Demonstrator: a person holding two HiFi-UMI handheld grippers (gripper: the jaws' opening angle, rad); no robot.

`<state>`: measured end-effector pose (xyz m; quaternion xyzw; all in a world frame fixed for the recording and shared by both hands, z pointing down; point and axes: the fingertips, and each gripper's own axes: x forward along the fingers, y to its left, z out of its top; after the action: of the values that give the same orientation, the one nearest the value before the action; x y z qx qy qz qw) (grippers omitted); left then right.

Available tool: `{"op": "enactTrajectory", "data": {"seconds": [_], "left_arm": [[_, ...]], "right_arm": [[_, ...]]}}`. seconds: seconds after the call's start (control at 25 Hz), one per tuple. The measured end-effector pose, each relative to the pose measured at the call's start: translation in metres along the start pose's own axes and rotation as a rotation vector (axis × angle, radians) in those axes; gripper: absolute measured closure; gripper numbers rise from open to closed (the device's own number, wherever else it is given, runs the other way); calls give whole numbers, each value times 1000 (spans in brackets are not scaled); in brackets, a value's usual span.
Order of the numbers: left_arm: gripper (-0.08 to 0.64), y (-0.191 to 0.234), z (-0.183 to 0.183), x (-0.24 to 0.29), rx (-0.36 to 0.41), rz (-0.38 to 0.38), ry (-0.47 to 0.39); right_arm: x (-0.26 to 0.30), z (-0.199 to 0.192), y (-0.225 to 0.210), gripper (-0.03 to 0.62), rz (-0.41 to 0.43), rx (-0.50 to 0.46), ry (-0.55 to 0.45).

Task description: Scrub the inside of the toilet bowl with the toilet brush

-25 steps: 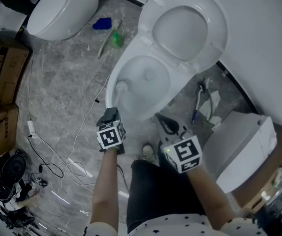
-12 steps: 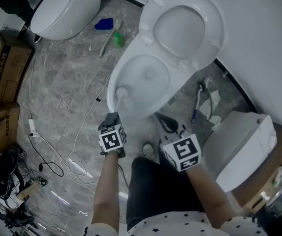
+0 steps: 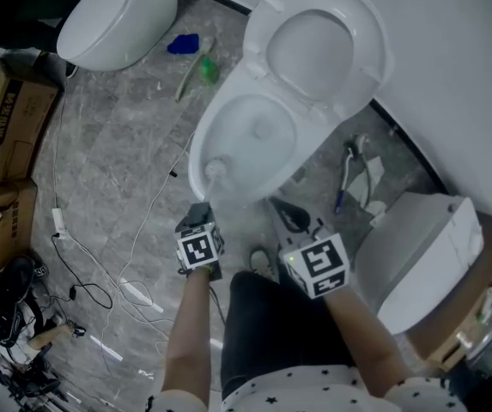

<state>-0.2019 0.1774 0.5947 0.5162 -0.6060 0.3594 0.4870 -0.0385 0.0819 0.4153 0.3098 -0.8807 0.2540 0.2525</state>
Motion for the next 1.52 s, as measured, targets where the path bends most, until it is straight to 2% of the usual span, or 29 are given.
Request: {"op": "enactTrajectory", "data": {"seconds": [0.16,0.36,0.64,0.8,1.52], "left_arm": [[407,-2,-10,0,11,4,8],[407,-11,-6,-5,27,-17,-27],[407,-23,-23,-4,47,-29,16],[407,-32,-17,-3,71,-47,2],[407,-76,-8,10,143,-125,33]], "right_arm": [[-3,-4,1,586,-2,1,2],[-6,-6,2,586,-7,-3,5],[-13,-11,0,586,-17,-1,7],[-14,-15,-3,586,-23,6,10],[-15,-22,-13,586,-48,37,15]]}}
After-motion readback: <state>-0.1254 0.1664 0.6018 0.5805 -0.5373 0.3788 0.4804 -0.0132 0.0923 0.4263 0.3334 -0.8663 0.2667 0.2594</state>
